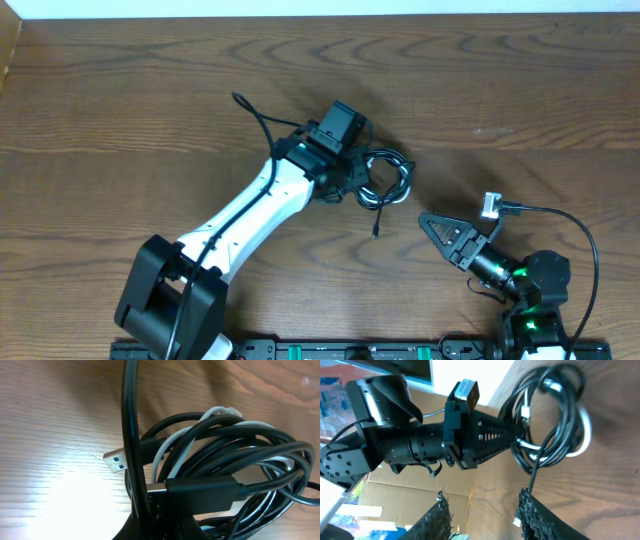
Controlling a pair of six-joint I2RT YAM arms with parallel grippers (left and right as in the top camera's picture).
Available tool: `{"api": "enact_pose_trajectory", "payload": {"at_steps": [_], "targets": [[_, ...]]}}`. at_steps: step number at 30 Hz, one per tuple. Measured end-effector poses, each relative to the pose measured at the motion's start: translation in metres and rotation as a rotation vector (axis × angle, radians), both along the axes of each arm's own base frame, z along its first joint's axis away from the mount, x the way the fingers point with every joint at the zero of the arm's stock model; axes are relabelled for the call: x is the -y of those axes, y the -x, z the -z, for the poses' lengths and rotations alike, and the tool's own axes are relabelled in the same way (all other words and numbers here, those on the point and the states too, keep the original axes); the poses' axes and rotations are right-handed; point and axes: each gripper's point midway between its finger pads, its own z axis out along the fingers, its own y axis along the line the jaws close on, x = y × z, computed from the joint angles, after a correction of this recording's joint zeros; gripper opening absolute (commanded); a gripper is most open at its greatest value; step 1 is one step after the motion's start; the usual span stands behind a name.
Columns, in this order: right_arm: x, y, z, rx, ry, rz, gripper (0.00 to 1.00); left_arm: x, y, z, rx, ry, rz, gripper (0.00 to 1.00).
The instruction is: Untangle cables
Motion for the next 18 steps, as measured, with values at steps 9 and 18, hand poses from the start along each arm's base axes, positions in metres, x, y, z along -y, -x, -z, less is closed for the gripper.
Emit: {"api": "enact_pose_trajectory", "payload": {"at_steps": [9, 18], "targets": [[-0.010, -0.001, 0.005, -0.026, 0.009, 0.026, 0.46, 0.029, 0.022, -0.001, -0.001, 0.016, 0.077, 0.08], [-0.003, -0.011, 0.021, -0.058, 0.065, 0.118, 0.45, 0.052, 0.044, -0.004, -0.021, 0.054, 0.155, 0.07]]}}
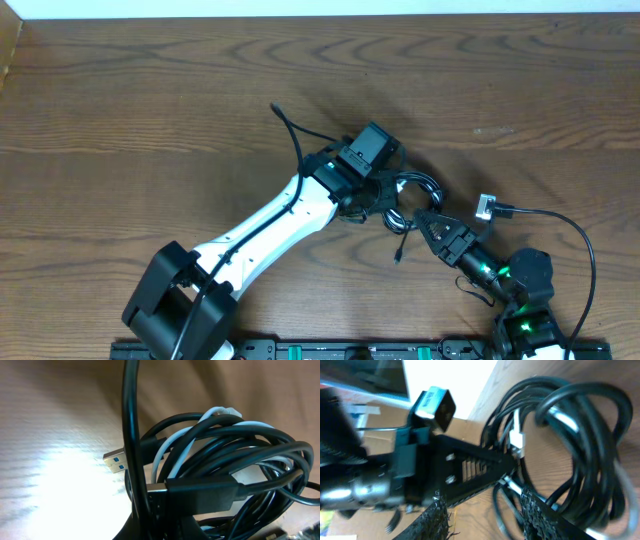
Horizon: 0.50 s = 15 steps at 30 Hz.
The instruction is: Untangle cables
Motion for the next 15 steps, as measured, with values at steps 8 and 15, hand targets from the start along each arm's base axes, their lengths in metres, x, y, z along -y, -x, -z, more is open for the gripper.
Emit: {"api": "enact_pose_trajectory", "payload": {"at_steps": [8, 15], "targets": [[0.008, -0.007, 0.007, -0.009, 0.036, 0.062, 0.43, 0.019, 0.021, -0.004, -0.041, 0.056, 0.084, 0.07], [0.011, -0.010, 0.019, -0.051, 0.055, 0.083, 0.39, 0.033, 0.038, -0.010, -0.047, 0.115, 0.222, 0.07]]}}
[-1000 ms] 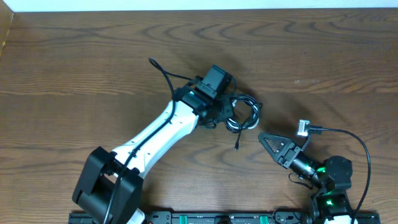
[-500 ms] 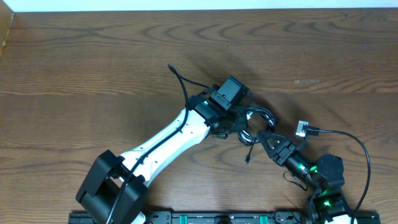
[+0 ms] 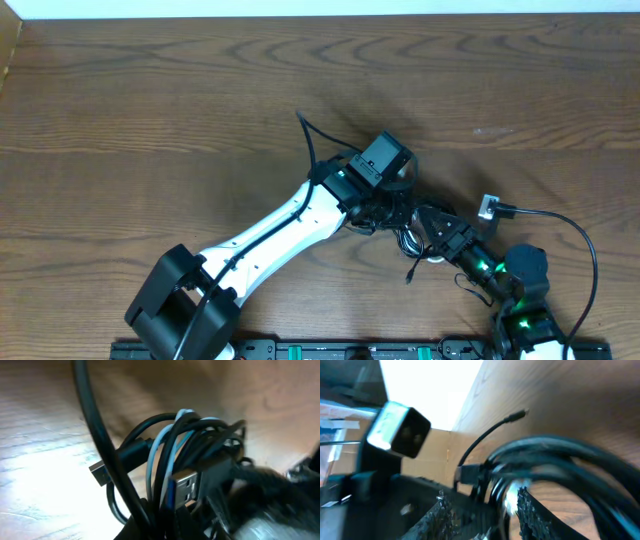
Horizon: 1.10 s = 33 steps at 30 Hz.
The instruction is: Untangle cables
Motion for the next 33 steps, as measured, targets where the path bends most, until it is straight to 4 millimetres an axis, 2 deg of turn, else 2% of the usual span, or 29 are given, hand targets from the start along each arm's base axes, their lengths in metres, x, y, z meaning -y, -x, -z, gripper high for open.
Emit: {"api": "enact_pose_trajectory", "payload": {"at_steps": [9, 12, 19, 24, 27, 33], "targets": [[0.000, 0.000, 0.011, -0.042, 0.013, 0.002, 0.36, 0.010, 0.006, -0.007, 0.023, 0.062, 0.099, 0.07], [0.000, 0.000, 0.012, -0.044, 0.014, 0.002, 0.34, 0.010, 0.005, -0.008, 0.032, 0.066, 0.106, 0.07], [0.004, -0.003, 0.011, -0.037, 0.019, 0.027, 0.34, 0.015, 0.003, -0.011, 0.061, 0.108, 0.143, 0.07], [0.006, -0.005, 0.012, -0.040, 0.024, 0.044, 0.40, 0.017, 0.000, -0.012, 0.076, 0.137, 0.164, 0.07], [0.008, -0.004, 0.017, -0.061, 0.029, 0.051, 0.52, 0.016, -0.001, -0.012, 0.078, 0.138, 0.163, 0.07], [0.008, 0.000, 0.029, -0.132, 0.026, 0.055, 0.55, 0.013, -0.014, -0.014, 0.095, 0.150, 0.132, 0.08]]}}
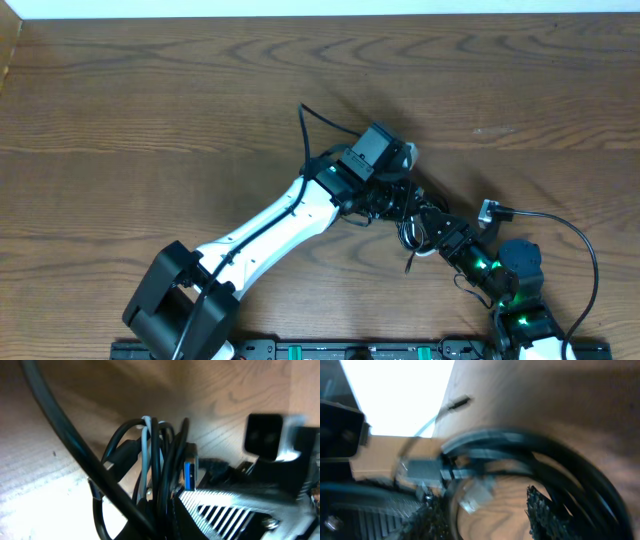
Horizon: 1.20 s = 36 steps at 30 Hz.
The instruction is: Untangle cables
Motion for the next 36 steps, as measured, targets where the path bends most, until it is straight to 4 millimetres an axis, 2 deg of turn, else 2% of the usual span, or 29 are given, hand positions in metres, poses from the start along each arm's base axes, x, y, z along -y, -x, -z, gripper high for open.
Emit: {"api": "enact_pose_trajectory", "payload": {"at_steps": [5, 8, 20, 28, 36], "targets": [[-0.001, 0.001, 0.000, -0.044, -0.054, 0.015, 0.51, -0.004, -0.015, -0.004, -0.010, 0.021, -0.067, 0.07], [-0.001, 0.001, 0.000, -0.071, -0.086, 0.032, 0.51, -0.003, -0.017, -0.005, -0.021, 0.031, -0.087, 0.08], [0.001, -0.003, -0.005, -0.120, -0.184, 0.089, 0.46, 0.010, 0.000, -0.006, -0.048, 0.037, -0.059, 0.07], [0.008, -0.008, -0.004, -0.131, -0.200, 0.146, 0.44, 0.014, 0.005, -0.008, -0.072, 0.052, -0.056, 0.07], [0.016, -0.014, -0.005, -0.122, -0.203, 0.206, 0.42, 0.021, 0.013, -0.018, -0.111, 0.116, -0.010, 0.08]]}}
